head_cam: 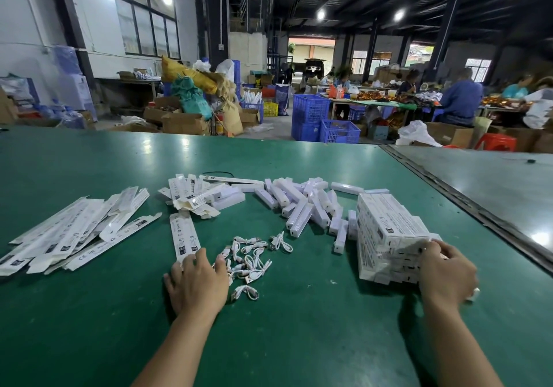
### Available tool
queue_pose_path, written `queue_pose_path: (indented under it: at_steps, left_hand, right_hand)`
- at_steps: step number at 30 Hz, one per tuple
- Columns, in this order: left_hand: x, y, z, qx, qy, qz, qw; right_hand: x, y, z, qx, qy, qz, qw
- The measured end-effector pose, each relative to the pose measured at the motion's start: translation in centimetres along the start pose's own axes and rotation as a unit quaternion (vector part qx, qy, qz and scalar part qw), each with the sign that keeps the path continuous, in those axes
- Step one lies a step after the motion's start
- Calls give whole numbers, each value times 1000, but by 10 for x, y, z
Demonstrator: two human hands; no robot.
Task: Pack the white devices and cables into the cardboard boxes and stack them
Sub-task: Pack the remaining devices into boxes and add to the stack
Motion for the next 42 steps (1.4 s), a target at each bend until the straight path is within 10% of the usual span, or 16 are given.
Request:
queue_pose_path:
  at_steps: [8, 16, 27, 36, 42]
  left_hand:
    - [-9, -4, 2, -17, 8, 70, 997]
    - [-27, 2, -9, -119, -33, -77, 989]
    - [-21, -10, -8, 79, 28, 120, 989]
    - [-2, -17, 9, 236, 100, 202, 945]
    - [17, -11, 37, 480, 138, 31, 866]
  right_hand:
    - [17, 5, -8, 10, -103, 44, 994]
    - [60, 19, -26, -18, -336, 35, 941]
    - [140, 48, -29, -54, -507, -281, 813]
    - [151, 56, -27, -13, -398, -421, 815]
    - [152, 69, -19, -106, -20, -552, 827]
Point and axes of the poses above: each hand's wrist, its own x-axis away from the middle knuckle, its own y-axis out of the palm, z = x × y, the point moved 2 cm from there along -x, towards the middle knuckle, and after that the axes turned 7 degrees about y, right-handed, at the moved point
